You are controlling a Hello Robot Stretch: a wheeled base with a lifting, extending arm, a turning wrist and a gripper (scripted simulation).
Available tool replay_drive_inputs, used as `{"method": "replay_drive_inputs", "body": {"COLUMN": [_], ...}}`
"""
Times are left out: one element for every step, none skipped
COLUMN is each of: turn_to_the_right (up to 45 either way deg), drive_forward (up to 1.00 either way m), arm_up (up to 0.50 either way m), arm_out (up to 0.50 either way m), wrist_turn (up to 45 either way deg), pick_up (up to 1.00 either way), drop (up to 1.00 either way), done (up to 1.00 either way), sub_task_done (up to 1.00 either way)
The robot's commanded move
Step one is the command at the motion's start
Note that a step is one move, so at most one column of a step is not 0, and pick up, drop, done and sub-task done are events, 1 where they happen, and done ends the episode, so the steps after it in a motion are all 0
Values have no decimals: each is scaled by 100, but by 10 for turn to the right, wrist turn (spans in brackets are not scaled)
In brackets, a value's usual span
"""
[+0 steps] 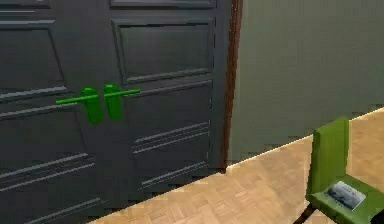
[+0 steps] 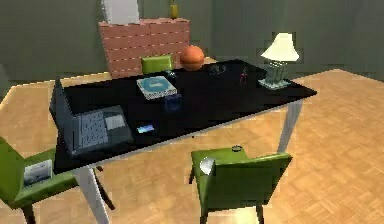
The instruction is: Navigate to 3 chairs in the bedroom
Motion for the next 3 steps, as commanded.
{"method": "replay_drive_inputs", "body": {"turn_to_the_right": [450,0,450], "drive_forward": [0,0,0], "arm_up": [0,0,0], "arm_out": [0,0,0], "wrist_turn": [0,0,0], "pick_up": [0,0,0], "drop": [0,0,0], "done": [0,0,0], "sub_task_done": [0,100,0]}}
